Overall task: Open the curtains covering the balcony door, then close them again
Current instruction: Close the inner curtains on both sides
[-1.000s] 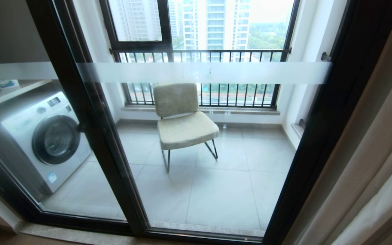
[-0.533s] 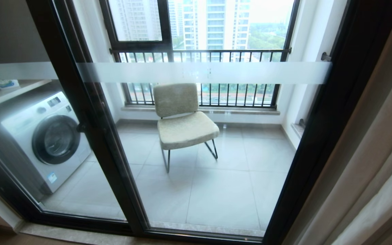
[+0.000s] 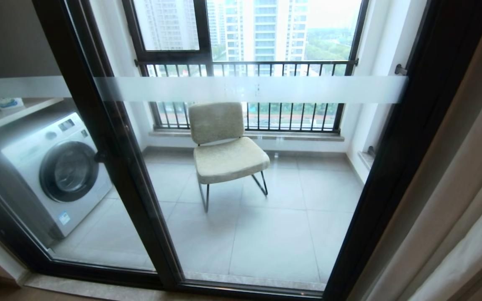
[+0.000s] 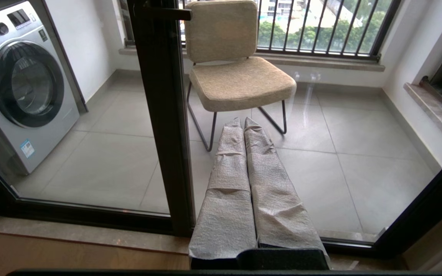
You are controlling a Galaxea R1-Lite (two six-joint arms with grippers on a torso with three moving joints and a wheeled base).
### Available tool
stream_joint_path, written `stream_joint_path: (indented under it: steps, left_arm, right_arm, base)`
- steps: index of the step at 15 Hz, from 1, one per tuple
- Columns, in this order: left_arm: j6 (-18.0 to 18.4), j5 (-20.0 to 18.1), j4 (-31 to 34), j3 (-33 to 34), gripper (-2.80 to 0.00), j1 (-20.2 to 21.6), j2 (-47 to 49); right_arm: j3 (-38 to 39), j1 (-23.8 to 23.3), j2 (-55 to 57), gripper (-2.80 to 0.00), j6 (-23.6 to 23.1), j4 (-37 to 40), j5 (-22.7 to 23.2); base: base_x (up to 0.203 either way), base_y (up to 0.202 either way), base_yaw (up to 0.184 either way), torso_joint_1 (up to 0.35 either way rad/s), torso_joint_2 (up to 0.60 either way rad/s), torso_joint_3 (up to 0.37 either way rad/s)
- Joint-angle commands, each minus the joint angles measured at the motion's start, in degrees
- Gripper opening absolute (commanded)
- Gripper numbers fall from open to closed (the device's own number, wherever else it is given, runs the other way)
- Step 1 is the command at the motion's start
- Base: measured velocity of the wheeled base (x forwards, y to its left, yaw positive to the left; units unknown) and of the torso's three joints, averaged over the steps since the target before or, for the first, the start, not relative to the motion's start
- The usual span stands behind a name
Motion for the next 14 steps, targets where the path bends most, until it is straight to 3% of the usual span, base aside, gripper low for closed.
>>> stream_joint_path:
  steps: [1,14]
  left_arm:
    - [0.0,0.0,0.0,0.0,-2.8,0.0,0.0]
    - [0.0,0.0,0.0,0.0,-2.8,0.0,0.0]
  right_arm:
    - [0.0,0.0,0.0,-2.8,-0.1,0.0,0.0]
    - [0.0,0.0,0.0,-2.8,-1.4,0.2,-0.2]
  base:
    - [0.0,0.0,0.0,0.0,0.0,0.0]
    - [0.0,0.0,0.0,0.0,0.0,0.0]
